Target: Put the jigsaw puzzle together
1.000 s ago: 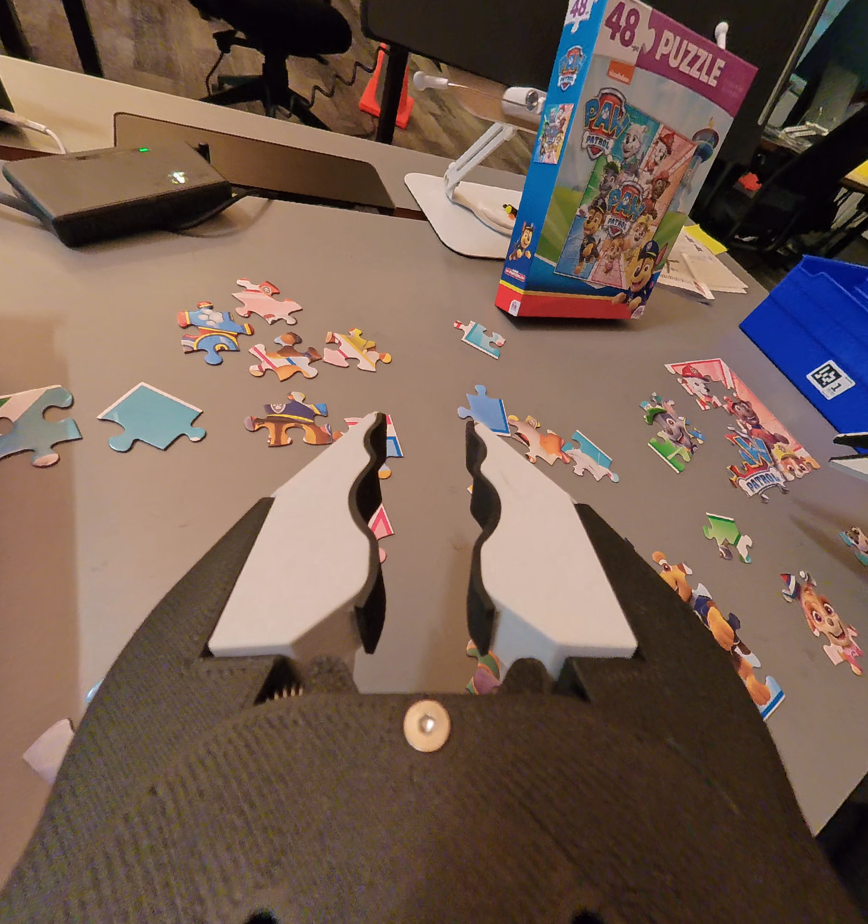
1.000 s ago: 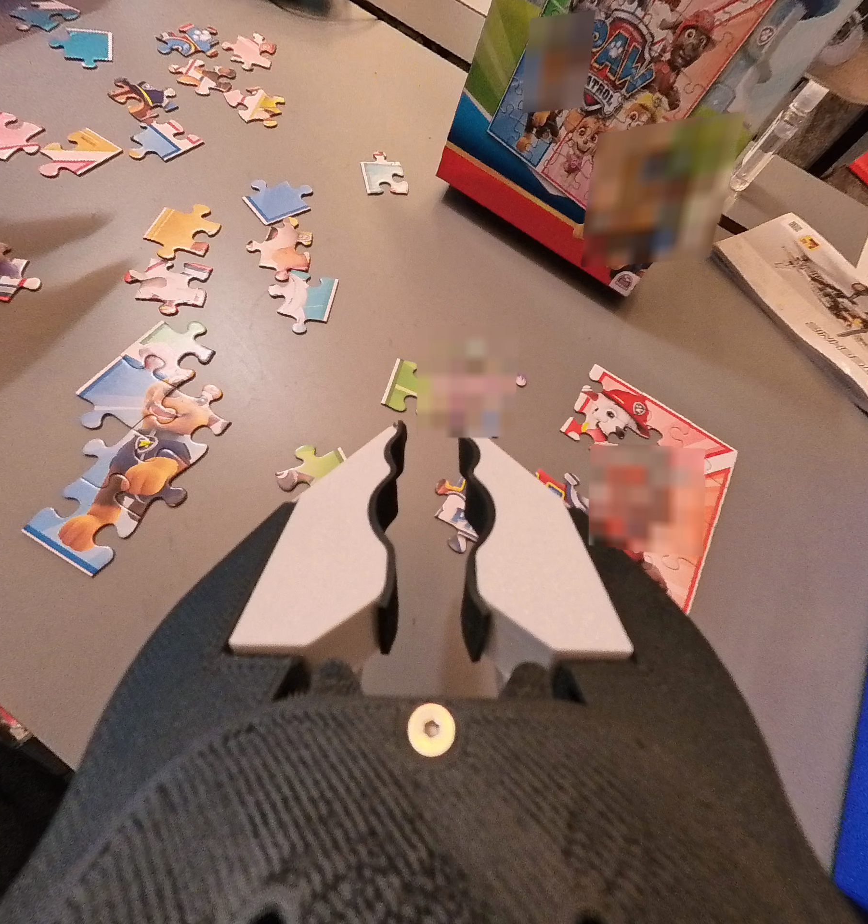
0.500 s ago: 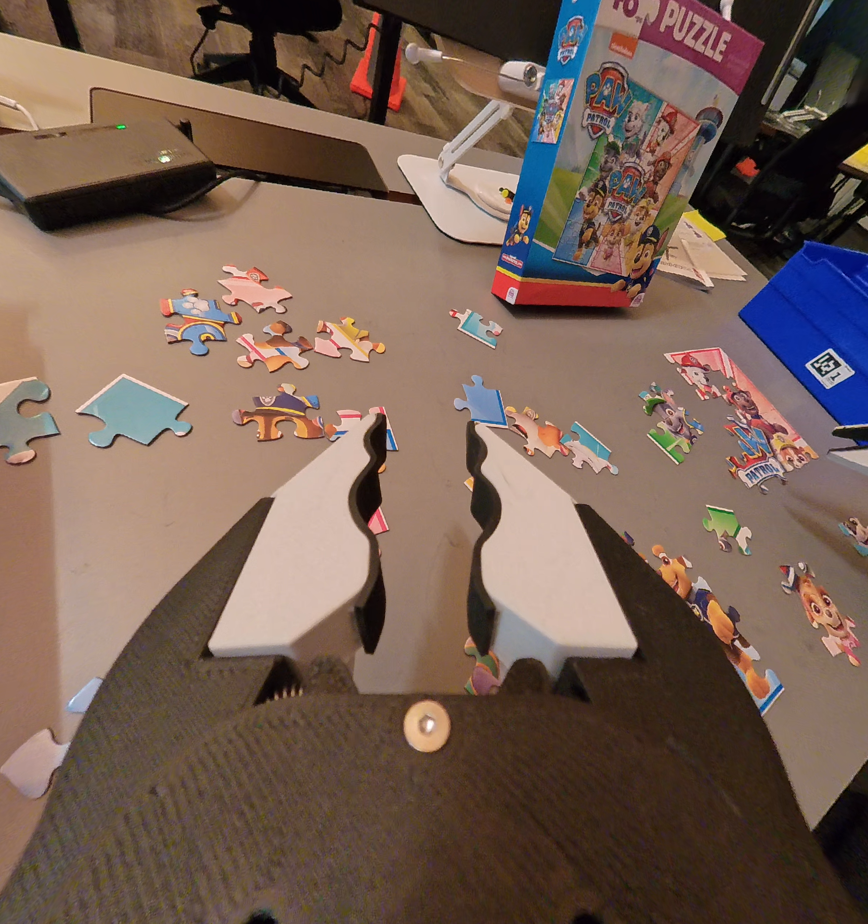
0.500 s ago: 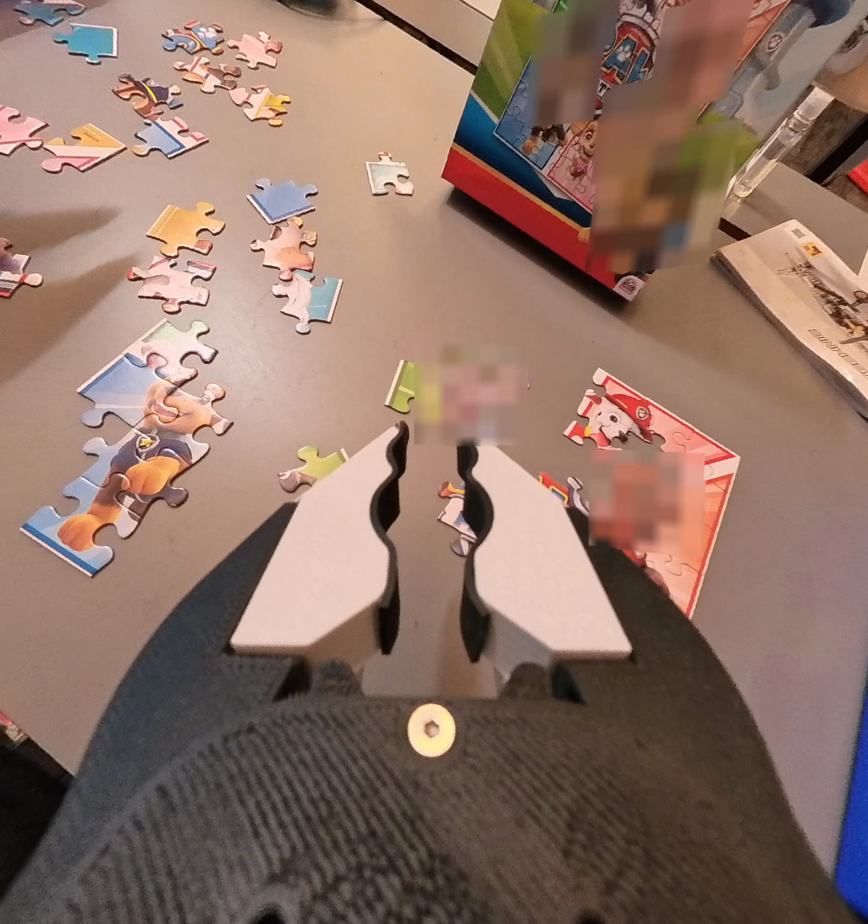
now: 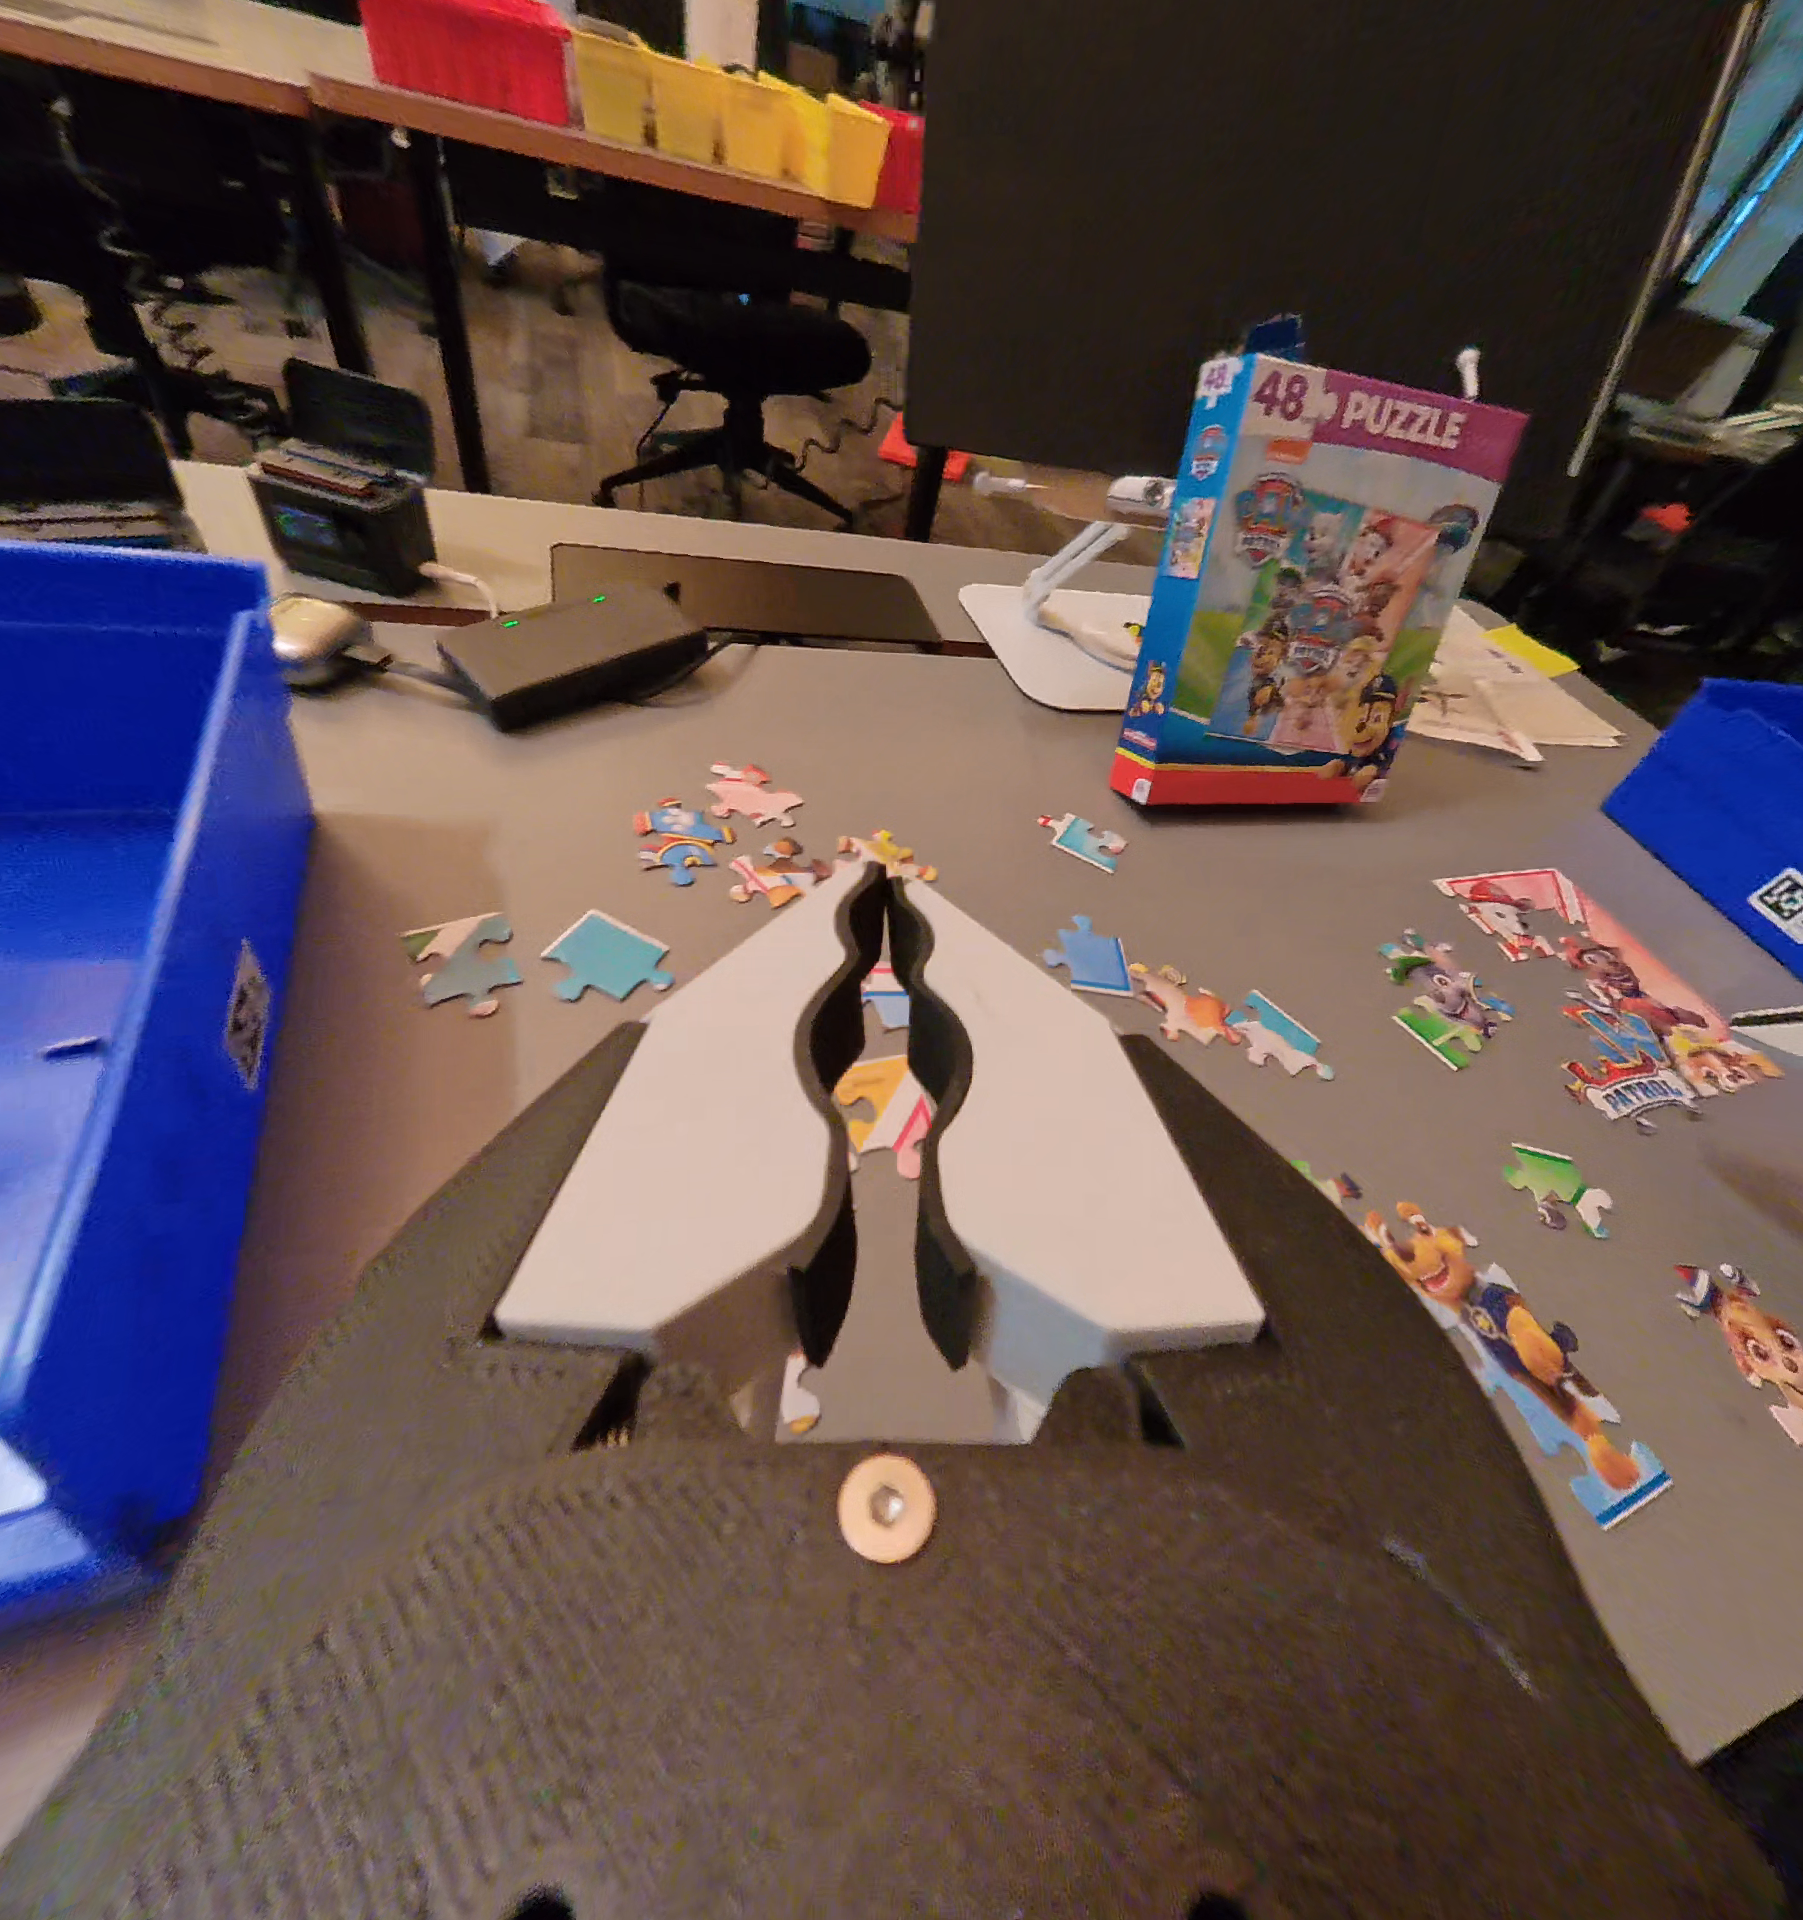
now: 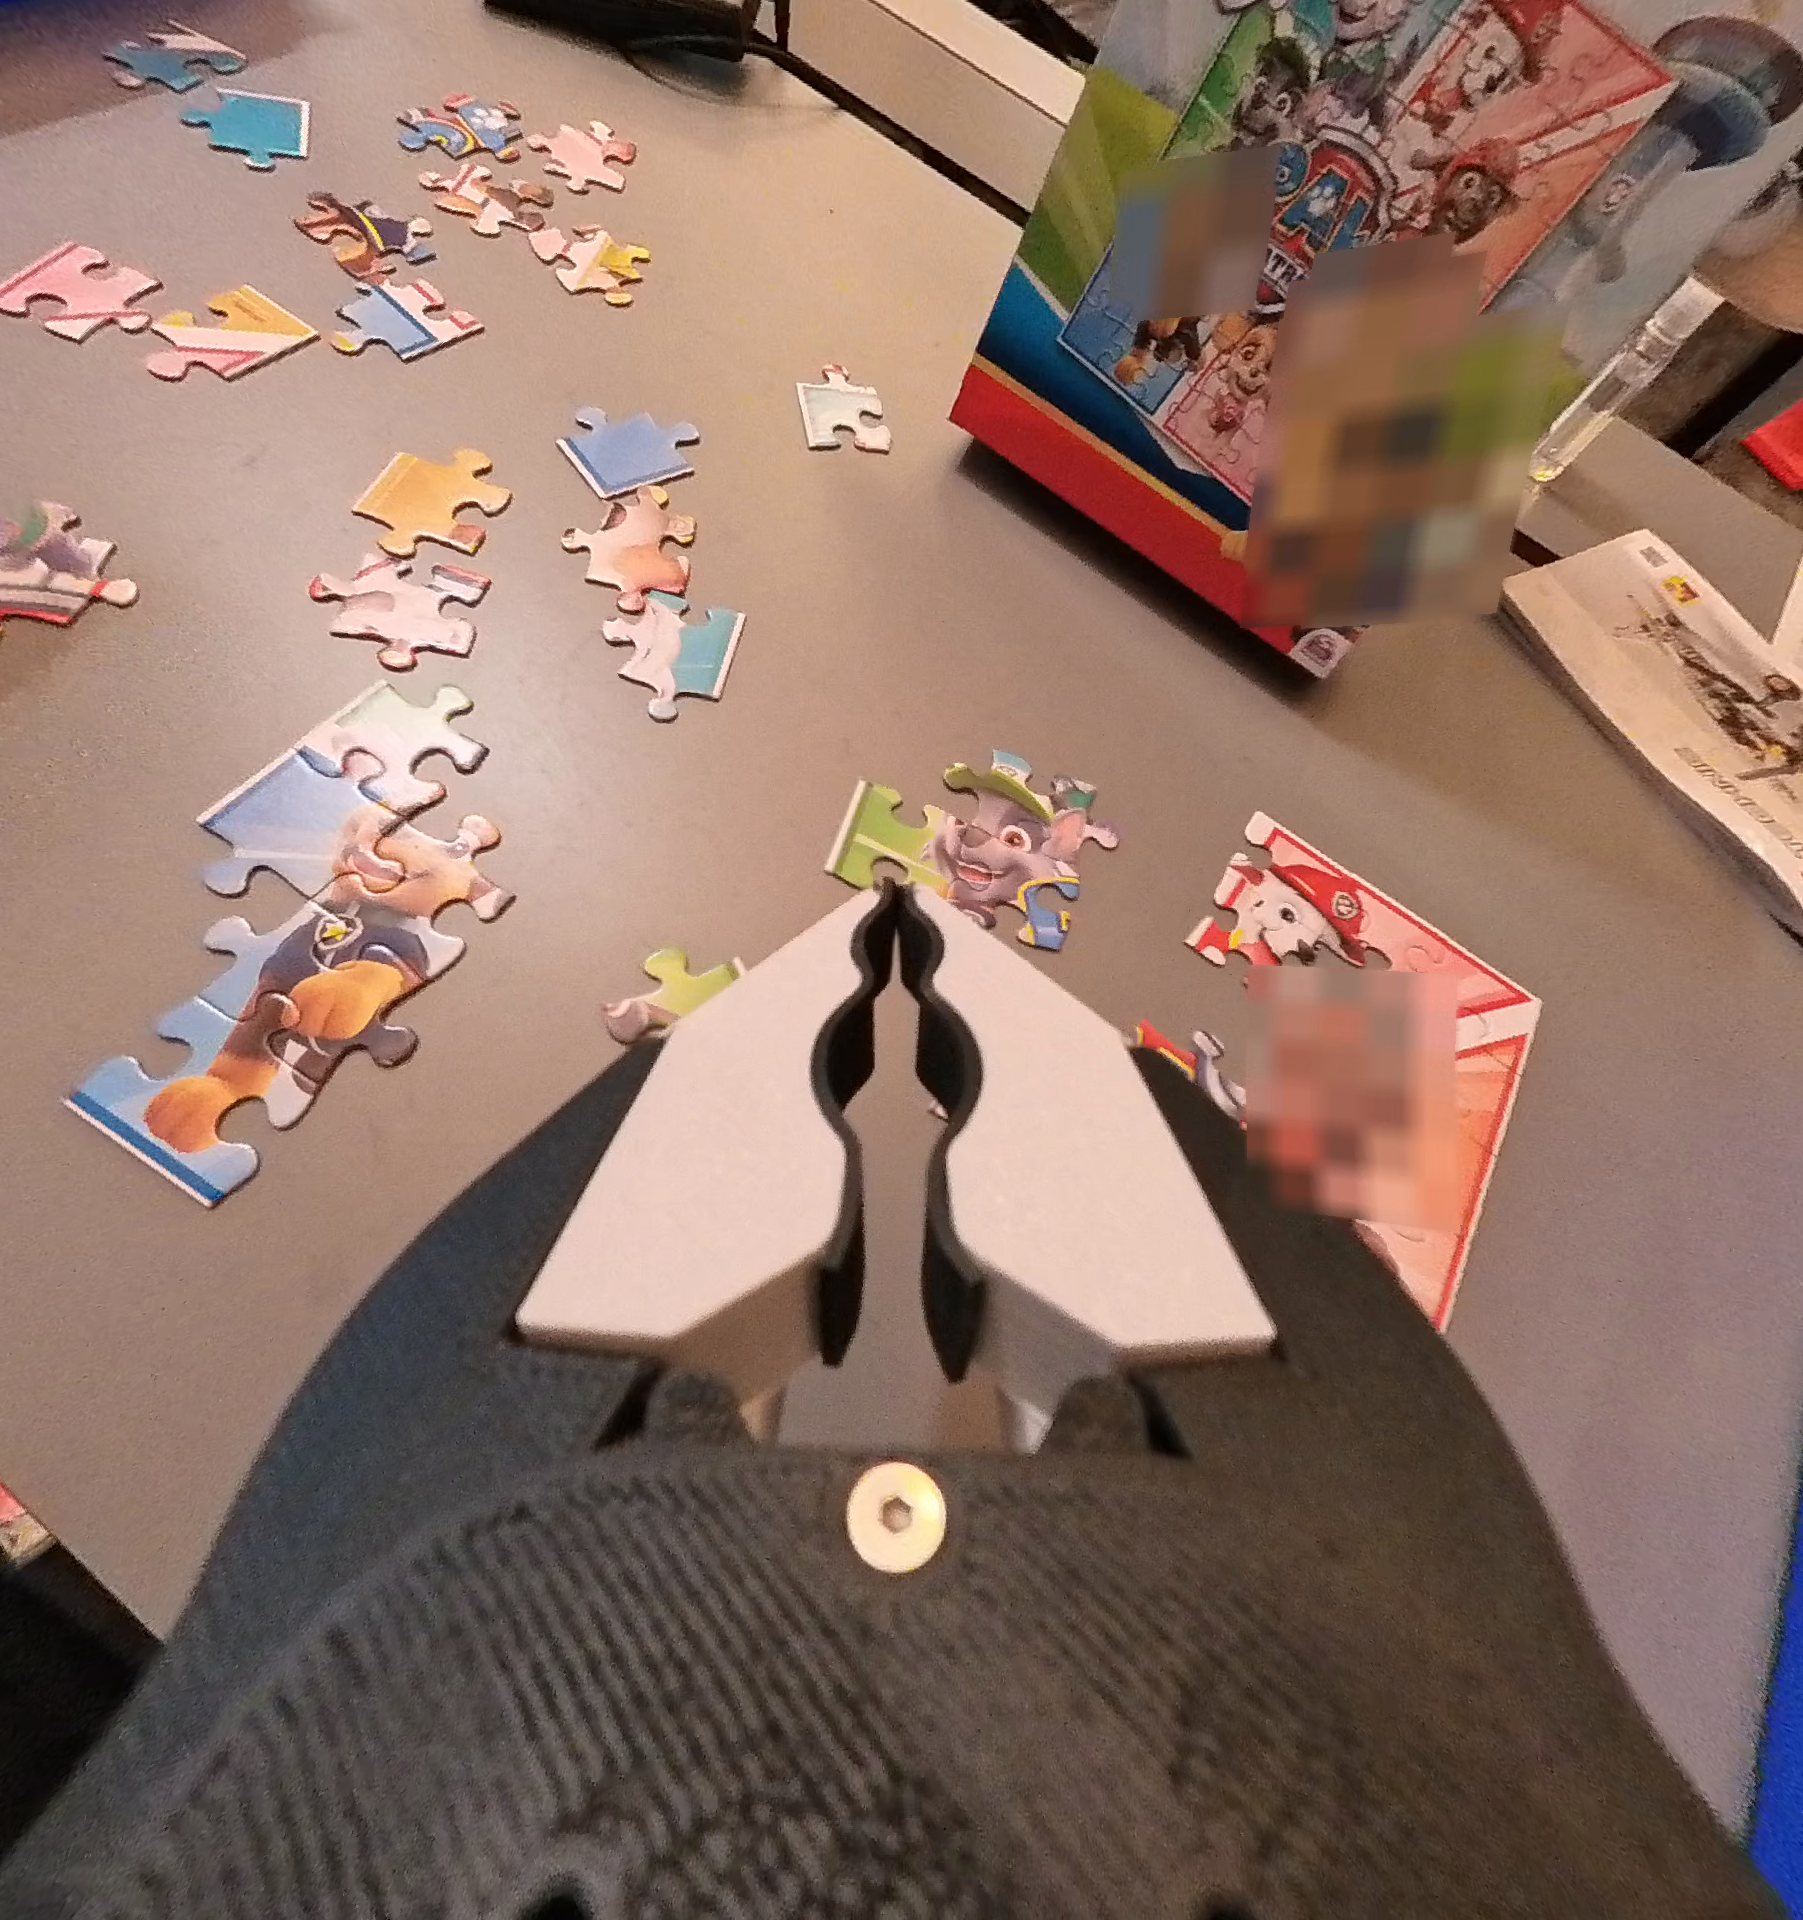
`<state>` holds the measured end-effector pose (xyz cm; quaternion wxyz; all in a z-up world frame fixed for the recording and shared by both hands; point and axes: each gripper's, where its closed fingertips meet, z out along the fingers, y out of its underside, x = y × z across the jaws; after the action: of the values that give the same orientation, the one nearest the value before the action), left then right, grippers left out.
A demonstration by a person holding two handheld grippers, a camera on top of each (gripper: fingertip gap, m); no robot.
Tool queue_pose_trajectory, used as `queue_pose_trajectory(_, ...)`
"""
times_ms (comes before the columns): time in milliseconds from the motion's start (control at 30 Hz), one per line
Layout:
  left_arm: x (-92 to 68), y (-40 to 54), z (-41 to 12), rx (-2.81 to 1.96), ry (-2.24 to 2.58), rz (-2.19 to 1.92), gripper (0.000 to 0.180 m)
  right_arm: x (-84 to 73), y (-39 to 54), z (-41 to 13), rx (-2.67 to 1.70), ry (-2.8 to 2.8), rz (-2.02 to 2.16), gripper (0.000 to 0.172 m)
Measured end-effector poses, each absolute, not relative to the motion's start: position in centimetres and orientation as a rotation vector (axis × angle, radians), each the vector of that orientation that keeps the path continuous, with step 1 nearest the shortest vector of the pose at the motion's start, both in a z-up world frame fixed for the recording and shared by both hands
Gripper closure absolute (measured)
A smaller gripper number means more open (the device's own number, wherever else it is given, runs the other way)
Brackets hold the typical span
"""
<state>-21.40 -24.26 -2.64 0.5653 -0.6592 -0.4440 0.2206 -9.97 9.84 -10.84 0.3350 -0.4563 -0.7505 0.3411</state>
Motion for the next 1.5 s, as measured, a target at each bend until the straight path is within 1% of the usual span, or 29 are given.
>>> queue_pose_trajectory(133,-21.1,-25.9,-3.0,-1.580,-1.085,0.528,0.180,-10.0,9.2,-11.0,-1.173,-1.965,0.877,0.172)
queue_pose_trajectory(267,-20.8,-27.3,-4.6,-1.728,-1.136,0.605,0.179,-10.0,7.7,-11.3,-1.142,-1.994,0.880,0.172)
queue_pose_trajectory(400,-20.3,-29.7,-8.6,-1.993,-1.298,0.690,0.168,-10.1,5.7,-11.8,-1.101,-2.046,0.874,0.172)
queue_pose_trajectory(500,-19.7,-30.4,-10.9,-2.119,-1.348,0.659,0.164,-10.4,4.2,-11.7,-1.058,-2.074,0.868,0.172)
queue_pose_trajectory(567,-19.7,-30.7,-11.5,-2.135,-1.365,0.647,0.163,-10.5,3.4,-11.8,-1.036,-2.090,0.866,0.172)
queue_pose_trajectory(700,-20.3,-31.1,-10.8,-2.050,-1.379,0.658,0.161,-10.6,2.1,-12.6,-1.010,-2.130,0.843,0.172)
queue_pose_trajectory(800,-21.5,-31.3,-9.5,-1.902,-1.392,0.690,0.162,-10.8,1.2,-12.9,-1.000,-2.151,0.848,0.172)
queue_pose_trajectory(900,-22.7,-30.8,-7.8,-1.743,-1.378,0.733,0.171,-11.1,0.4,-13.0,-0.979,-2.174,0.839,0.172)
queue_pose_trajectory(1000,-23.3,-30.2,-7.1,-1.685,-1.359,0.768,0.180,-11.5,-0.5,-12.1,-0.959,-2.177,0.884,0.172)
queue_pose_trajectory(1200,-24.2,-29.7,-9.1,-1.692,-1.378,0.721,0.180,-12.2,-2.5,-10.7,-0.988,-2.151,1.090,0.172)
queue_pose_trajectory(1333,-24.4,-29.0,-9.8,-1.728,-1.366,0.709,0.180,-12.5,-2.9,-11.6,-0.997,-2.182,1.093,0.171)
queue_pose_trajectory(1500,-24.6,-28.3,-10.2,-1.731,-1.351,0.688,0.180,-13.5,-4.1,-11.0,-0.969,-2.201,1.147,0.168)
